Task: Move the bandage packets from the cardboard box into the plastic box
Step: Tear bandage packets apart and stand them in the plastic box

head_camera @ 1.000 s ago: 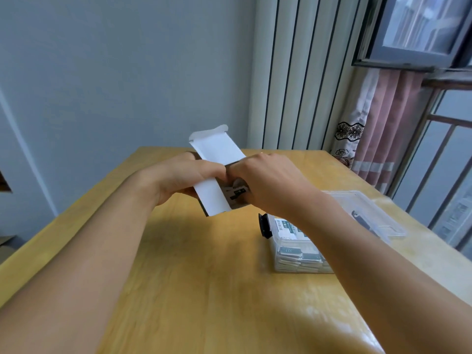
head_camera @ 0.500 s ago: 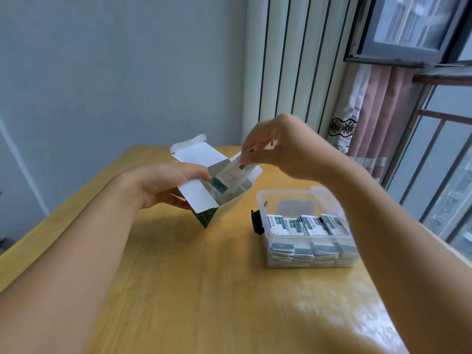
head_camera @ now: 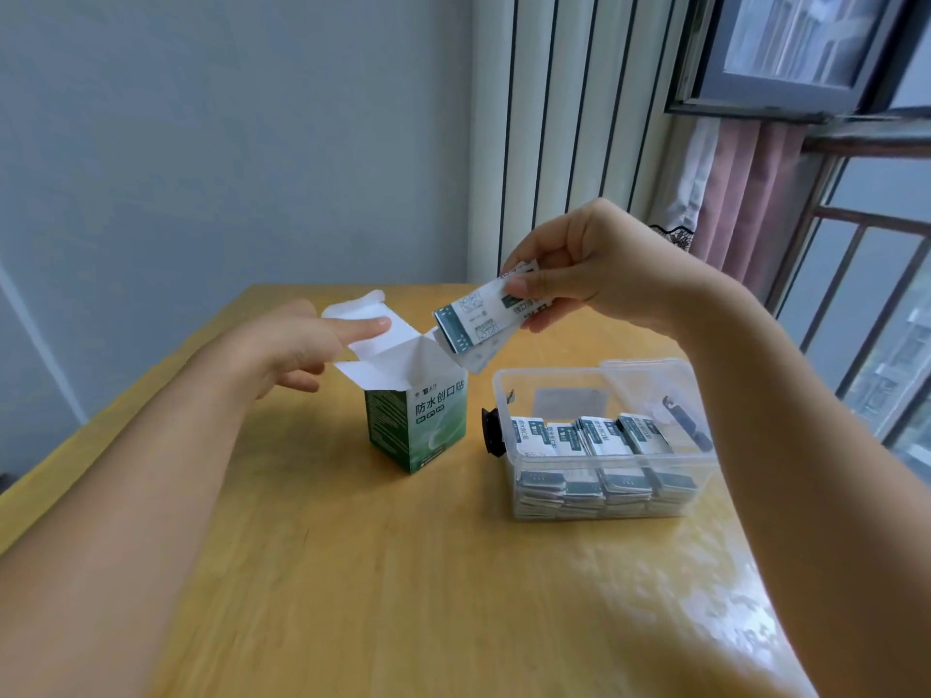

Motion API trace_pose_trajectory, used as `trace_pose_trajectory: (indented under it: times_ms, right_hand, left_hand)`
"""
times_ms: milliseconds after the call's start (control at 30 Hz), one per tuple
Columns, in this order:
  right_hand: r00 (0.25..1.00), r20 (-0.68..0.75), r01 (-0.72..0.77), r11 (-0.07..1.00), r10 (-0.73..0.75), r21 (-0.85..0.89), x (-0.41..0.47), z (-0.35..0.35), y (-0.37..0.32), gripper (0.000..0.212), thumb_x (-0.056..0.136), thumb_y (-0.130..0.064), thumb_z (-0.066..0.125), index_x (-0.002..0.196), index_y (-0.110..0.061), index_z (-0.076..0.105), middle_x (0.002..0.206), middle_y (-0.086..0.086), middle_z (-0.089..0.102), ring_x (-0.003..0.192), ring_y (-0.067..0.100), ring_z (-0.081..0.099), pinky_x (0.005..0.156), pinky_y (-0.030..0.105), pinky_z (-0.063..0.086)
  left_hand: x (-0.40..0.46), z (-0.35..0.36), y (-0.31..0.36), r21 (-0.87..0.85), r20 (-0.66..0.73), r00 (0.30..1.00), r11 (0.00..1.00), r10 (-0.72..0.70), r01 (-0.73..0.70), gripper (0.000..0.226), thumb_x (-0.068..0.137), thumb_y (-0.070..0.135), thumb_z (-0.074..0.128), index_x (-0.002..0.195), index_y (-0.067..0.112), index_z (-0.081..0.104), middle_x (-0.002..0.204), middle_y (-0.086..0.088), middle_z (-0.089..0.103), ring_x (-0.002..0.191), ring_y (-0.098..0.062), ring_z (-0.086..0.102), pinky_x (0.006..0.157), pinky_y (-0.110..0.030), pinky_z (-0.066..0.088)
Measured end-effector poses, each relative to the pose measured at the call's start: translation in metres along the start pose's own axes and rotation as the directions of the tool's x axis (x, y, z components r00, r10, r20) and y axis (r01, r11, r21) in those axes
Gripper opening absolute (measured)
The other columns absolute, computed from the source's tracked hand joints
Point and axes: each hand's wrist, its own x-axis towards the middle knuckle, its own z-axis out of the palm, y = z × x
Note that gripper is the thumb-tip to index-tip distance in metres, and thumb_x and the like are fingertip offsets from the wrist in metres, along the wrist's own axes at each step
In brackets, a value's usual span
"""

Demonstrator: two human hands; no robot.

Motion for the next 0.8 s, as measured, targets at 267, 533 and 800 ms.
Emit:
trace_pose_trajectory:
  times_ms: [267,533,800]
  right_hand:
    - [0.992,0.119,0.040,0.999,-0.041,0.012,-0.006,0.002,-0.011,0.012,0.085,0.001,0.069,0.097,0.001,0.070,0.088,0.010,0.078,0.086,0.023,0.076,0.069,0.028,0.062]
    - [0.993,-0.027,0.093,0.926,-0.111,-0.367,-0.008,-0.001,-0.025,0.044,0.077,-0.008,0.081,0.120,-0.010,0.069,0.103,-0.006,0.075,0.089,0.005,0.073,0.076,0.016,0.058]
    - [0.995,-0.046,0.029,0.699,-0.089,-0.714,-0.010,0.008,-0.034,0.040,0.087,-0.022,0.074,0.127,-0.019,0.067,0.123,-0.004,0.070,0.105,0.015,0.064,0.090,0.027,0.053]
  left_hand:
    - [-0.068,0.004,0.062,-0.456,0.290,0.906,0.877,0.309,-0.153,0.075,0.097,0.070,0.029,0.115,0.009,0.069,0.116,-0.016,0.073,0.107,-0.029,0.071,0.080,-0.045,0.060]
    - [-0.082,0.052,0.062,-0.629,0.509,0.775,0.777,0.374,0.038,0.065,0.104,0.056,0.026,0.118,0.009,0.068,0.081,-0.008,0.070,0.076,-0.021,0.073,0.046,-0.023,0.053]
    - [-0.082,0.069,0.062,-0.783,0.428,0.810,0.612,0.401,0.111,0.054,0.108,0.042,0.031,0.125,0.003,0.065,0.099,-0.015,0.069,0.090,-0.027,0.069,0.074,-0.034,0.063]
